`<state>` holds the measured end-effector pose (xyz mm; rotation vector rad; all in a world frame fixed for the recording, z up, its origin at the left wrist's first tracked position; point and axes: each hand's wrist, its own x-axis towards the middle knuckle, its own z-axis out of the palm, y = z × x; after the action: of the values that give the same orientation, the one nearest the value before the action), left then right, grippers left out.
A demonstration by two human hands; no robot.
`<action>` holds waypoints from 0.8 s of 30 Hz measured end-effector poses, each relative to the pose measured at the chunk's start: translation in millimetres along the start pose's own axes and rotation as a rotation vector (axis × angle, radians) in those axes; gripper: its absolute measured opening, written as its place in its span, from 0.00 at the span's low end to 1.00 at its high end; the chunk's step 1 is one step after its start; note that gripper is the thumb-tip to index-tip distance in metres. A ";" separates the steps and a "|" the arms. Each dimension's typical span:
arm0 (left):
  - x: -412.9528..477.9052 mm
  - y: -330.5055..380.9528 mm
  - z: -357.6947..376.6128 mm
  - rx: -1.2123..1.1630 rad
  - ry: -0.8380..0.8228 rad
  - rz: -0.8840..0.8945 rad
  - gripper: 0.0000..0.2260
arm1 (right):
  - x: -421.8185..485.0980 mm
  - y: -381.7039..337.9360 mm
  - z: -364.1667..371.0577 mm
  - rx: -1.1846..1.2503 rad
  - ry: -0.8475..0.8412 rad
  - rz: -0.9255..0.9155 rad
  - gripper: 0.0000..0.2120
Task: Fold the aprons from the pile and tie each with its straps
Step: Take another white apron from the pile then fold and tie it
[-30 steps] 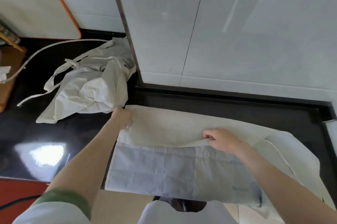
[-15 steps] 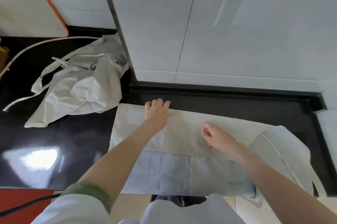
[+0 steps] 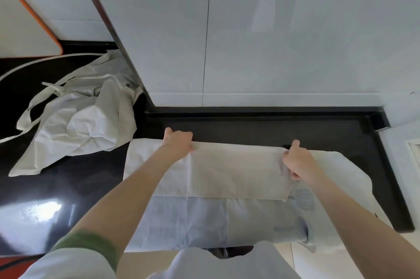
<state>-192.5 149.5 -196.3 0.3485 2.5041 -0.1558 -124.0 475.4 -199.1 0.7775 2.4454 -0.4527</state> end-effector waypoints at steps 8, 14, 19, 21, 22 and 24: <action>-3.2 -2.9 -6.8 0.083 0.663 -0.121 0.09 | 16.6 -20.2 -20.1 0.081 0.215 -0.167 0.11; -0.7 36.9 -1.8 -0.098 0.785 0.188 0.18 | 30.9 -35.2 -20.5 0.222 -0.043 -0.367 0.36; -10.8 90.2 21.9 -0.309 -0.026 0.197 0.38 | 15.1 -4.2 5.9 0.353 0.143 -0.457 0.35; -6.7 95.7 35.0 -0.244 -0.049 0.193 0.40 | 8.5 18.0 15.2 0.261 0.216 -0.418 0.29; -4.0 95.4 38.6 -0.211 -0.019 0.198 0.41 | 5.9 31.2 20.7 0.137 0.193 -0.394 0.29; 0.8 94.0 42.7 -0.163 0.048 0.210 0.42 | 2.3 60.9 32.0 -0.158 0.054 -0.320 0.29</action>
<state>-143.1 231.7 -234.4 0.5483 2.4874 0.1418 -76.2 509.3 -235.3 0.3377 2.6280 -0.3527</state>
